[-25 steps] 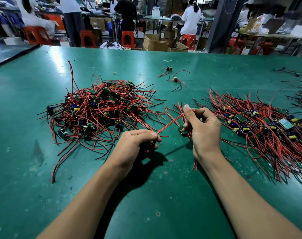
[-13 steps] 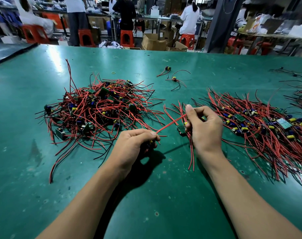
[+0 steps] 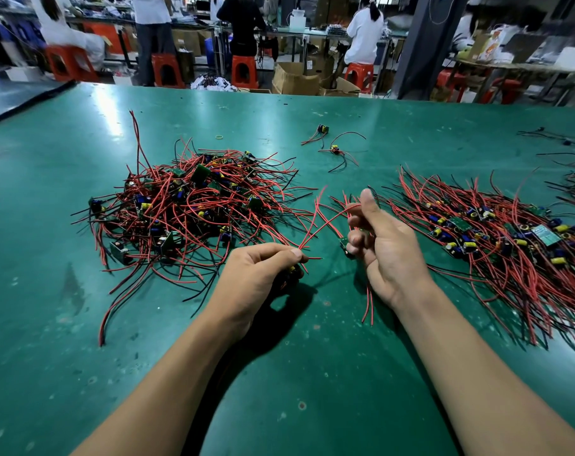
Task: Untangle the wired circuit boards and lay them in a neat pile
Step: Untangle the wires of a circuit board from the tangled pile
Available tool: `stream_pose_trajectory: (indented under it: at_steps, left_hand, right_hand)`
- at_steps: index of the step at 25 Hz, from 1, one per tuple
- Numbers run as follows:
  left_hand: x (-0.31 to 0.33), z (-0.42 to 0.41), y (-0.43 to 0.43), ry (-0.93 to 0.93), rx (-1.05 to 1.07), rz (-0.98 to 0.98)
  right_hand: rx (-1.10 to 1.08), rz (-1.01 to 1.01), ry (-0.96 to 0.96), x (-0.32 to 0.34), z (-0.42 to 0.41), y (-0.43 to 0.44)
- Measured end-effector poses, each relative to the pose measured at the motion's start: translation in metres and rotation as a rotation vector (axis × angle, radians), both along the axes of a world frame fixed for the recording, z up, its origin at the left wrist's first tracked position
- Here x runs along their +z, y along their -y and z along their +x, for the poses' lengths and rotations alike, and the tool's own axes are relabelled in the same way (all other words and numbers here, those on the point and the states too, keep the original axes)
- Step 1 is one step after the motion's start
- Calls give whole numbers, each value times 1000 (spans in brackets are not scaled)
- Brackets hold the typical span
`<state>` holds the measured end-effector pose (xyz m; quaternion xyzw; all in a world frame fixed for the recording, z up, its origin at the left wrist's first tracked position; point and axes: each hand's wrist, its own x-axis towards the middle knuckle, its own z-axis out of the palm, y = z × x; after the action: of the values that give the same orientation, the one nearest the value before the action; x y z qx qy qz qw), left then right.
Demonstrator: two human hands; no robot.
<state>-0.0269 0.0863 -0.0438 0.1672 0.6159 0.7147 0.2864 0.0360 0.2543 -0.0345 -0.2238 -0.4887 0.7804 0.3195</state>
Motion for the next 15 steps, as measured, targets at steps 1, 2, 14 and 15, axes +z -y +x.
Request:
stream_pose_trajectory:
  at_steps: [1,2,14,15]
  left_hand:
    - [0,0,-1,7,8,9]
    - [0,1,-1,17,19,22]
    - [-4,7,-3,-243,31,-84]
    - [-5,8,-3,-277,54,-104]
  right_hand:
    - [42,-18,26,0,0,2]
    - [90,-17,63,-1,0,4]
    - [512,343,320,-7,4,26]
    - [518,399,350,-7,5,27]
